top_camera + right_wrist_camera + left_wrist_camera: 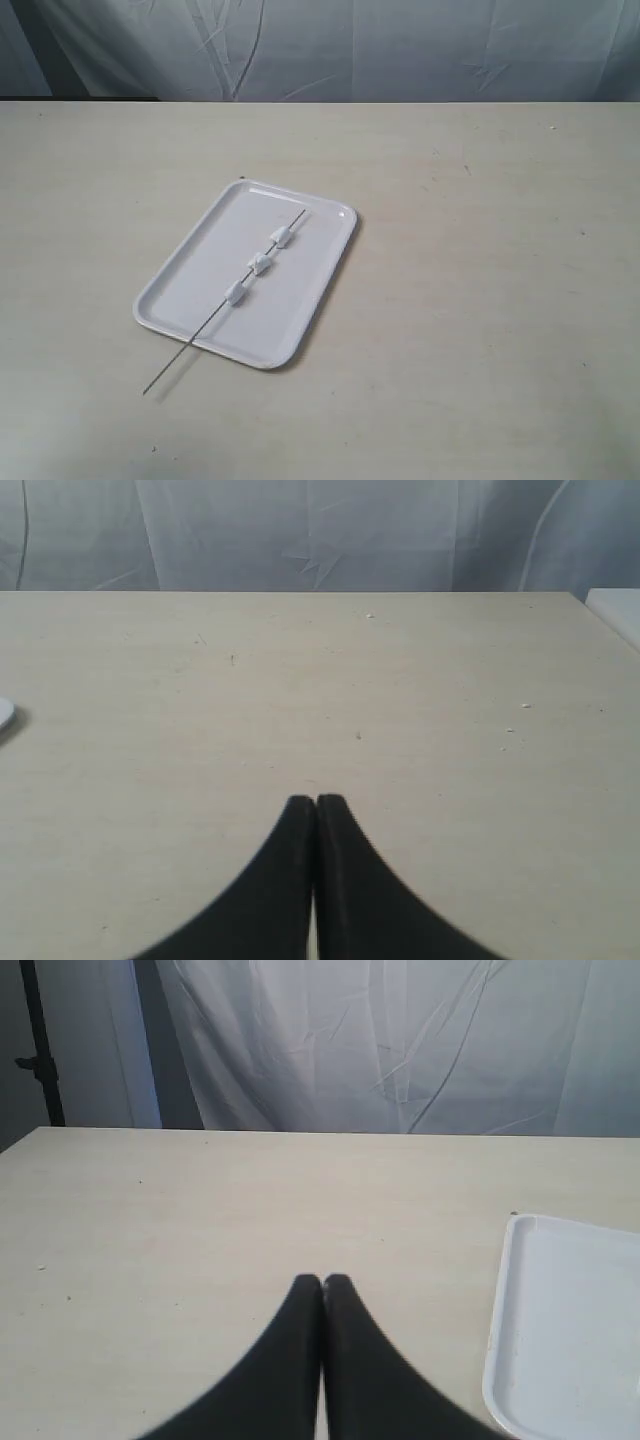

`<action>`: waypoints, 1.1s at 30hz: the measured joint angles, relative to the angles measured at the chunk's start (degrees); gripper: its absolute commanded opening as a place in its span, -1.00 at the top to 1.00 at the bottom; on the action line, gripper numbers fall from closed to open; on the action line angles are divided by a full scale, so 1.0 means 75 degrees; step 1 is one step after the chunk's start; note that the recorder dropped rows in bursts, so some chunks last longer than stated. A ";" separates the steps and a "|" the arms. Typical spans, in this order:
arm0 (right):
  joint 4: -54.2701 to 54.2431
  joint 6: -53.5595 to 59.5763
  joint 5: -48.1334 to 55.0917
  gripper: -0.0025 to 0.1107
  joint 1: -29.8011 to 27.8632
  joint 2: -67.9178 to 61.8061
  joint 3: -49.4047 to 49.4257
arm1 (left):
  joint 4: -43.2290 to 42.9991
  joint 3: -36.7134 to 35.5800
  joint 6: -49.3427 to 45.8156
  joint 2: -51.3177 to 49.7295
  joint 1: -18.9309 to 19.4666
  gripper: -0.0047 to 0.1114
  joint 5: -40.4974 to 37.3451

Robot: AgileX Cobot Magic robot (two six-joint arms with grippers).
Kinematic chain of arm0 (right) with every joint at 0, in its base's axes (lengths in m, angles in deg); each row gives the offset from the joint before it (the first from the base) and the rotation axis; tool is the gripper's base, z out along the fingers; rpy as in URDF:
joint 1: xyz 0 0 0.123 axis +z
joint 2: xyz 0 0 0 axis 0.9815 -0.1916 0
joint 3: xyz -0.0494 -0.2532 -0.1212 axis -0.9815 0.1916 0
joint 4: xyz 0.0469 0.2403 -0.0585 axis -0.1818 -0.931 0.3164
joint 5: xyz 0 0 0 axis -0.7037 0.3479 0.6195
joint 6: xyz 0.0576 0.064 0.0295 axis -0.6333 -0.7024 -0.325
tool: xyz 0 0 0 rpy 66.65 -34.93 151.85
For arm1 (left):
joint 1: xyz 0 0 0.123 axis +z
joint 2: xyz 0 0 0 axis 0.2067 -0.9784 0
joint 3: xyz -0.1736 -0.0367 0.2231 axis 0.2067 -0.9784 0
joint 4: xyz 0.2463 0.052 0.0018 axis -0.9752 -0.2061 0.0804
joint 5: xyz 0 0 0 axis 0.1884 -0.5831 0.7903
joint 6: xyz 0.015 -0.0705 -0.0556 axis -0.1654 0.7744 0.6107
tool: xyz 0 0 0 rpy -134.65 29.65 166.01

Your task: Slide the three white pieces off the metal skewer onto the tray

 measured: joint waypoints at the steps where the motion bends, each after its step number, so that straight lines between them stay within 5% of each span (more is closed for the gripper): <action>1: 0.0000 0.0000 0.0000 0.97 0.0000 0.0000 0.0000 | 0.0000 0.0000 0.0000 0.0000 0.0000 0.92 0.0000; 10: 0.0000 0.0000 0.0000 0.97 0.0000 0.0000 0.0000 | -0.0635 0.0000 -0.0030 0.0000 0.0000 0.92 0.0174; 15: 0.0000 0.0000 0.0000 0.97 0.0000 0.0000 0.0000 | -0.1036 -0.0016 -0.0045 0.0000 -0.0017 0.92 0.1813; 23: 0.0000 0.0000 0.0000 0.97 0.0000 0.0000 0.0000 | -0.1452 0.0028 0.0573 0.0030 -0.0017 0.92 0.8330; 27: 0.0000 0.0000 0.0000 0.97 0.0000 0.0000 0.0000 | -0.2624 0.1404 0.0595 0.0046 -0.0017 0.92 0.8249; 30: 0.0529 0.0000 -0.0093 0.97 0.0000 0.0000 0.0000 | -0.2937 0.2529 0.0858 -0.0019 -0.0017 0.68 0.7964; 33: 0.0793 0.0000 -0.1357 0.97 0.0000 0.0000 0.0000 | -0.4709 0.3779 0.2485 -0.0408 -0.0017 0.21 0.5381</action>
